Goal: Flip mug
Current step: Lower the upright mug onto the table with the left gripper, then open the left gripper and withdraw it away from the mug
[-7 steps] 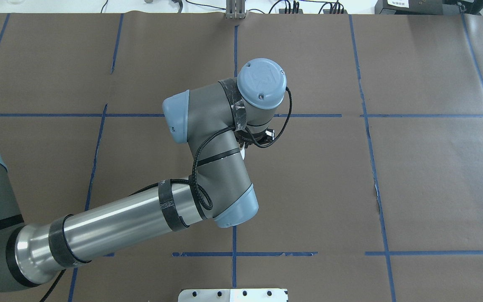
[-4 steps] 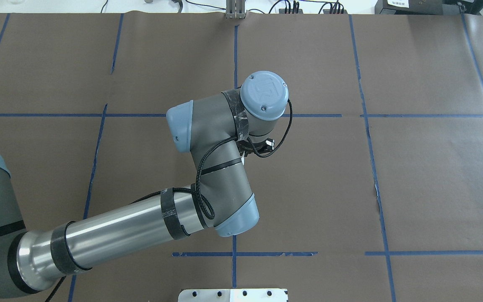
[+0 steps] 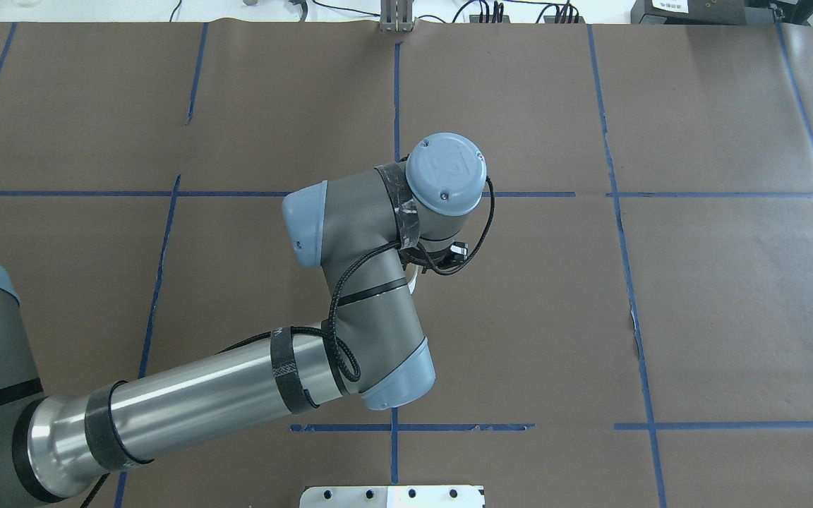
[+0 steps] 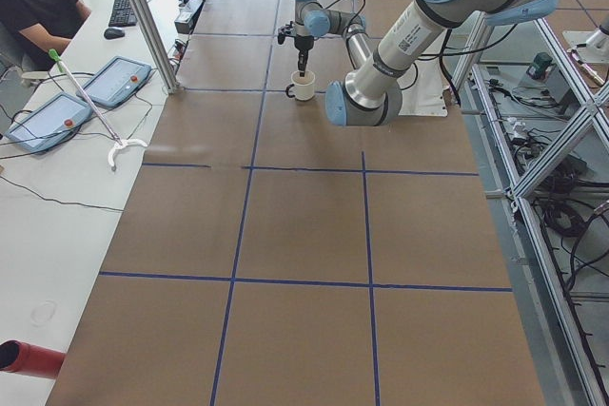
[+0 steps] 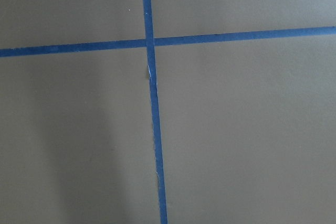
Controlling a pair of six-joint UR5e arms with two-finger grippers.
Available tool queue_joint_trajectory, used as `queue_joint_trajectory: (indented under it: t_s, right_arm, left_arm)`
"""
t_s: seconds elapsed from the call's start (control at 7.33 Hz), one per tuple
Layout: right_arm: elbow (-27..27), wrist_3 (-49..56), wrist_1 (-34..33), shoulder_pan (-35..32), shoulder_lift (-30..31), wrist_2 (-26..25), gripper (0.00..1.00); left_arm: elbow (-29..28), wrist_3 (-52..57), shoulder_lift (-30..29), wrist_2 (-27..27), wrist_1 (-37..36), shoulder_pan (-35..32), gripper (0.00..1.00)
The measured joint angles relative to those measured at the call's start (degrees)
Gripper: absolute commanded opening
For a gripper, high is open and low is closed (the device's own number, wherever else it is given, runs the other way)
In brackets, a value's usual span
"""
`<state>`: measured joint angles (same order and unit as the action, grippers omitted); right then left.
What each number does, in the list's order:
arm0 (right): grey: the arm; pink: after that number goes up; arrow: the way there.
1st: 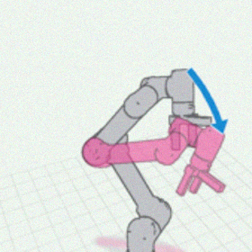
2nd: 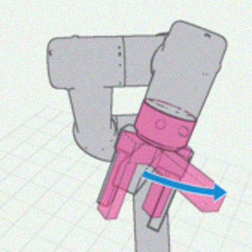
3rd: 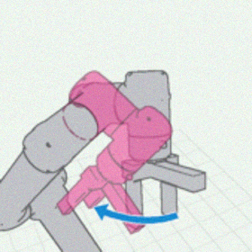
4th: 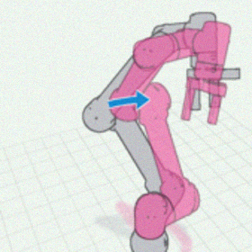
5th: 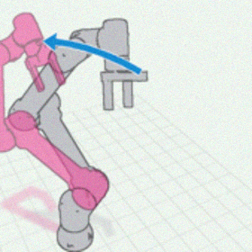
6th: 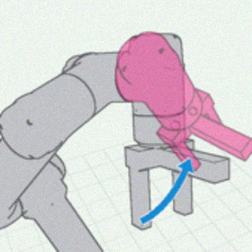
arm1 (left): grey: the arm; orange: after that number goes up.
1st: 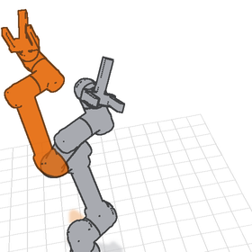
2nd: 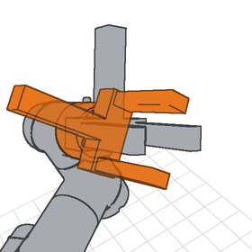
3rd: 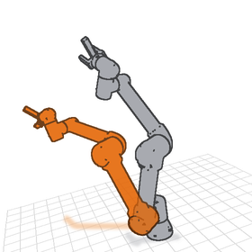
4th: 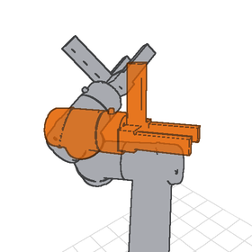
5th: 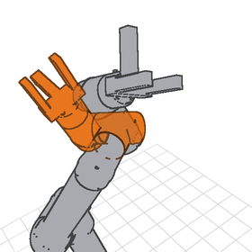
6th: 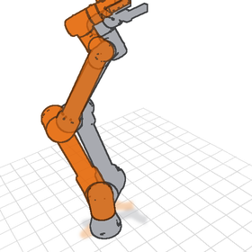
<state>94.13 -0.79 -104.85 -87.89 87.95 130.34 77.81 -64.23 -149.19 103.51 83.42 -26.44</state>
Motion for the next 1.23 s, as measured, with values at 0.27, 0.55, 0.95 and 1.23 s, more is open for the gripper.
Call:
queue_joint_trajectory:
  t_s: [0.27,0.55,0.95,1.23]
  right_arm:
    - [0.0,0.0,0.0,0.0,0.0,0.0,1.00]
    - [0.0,0.0,0.0,0.0,0.0,0.0,1.00]
    - [0.0,0.0,0.0,0.0,0.0,0.0,1.00]
    - [0.0,0.0,0.0,0.0,0.0,0.0,1.00]
  left_arm:
    - [2.8,-0.1,0.9,-0.1,0.4,-0.6,1.00]
    - [8.9,3.5,4.1,0.0,-0.2,-2.9,1.00]
    - [19.4,12.5,11.6,0.5,-1.5,-8.5,1.00]
    - [25.3,18.4,17.5,2.1,-1.5,-12.8,1.00]
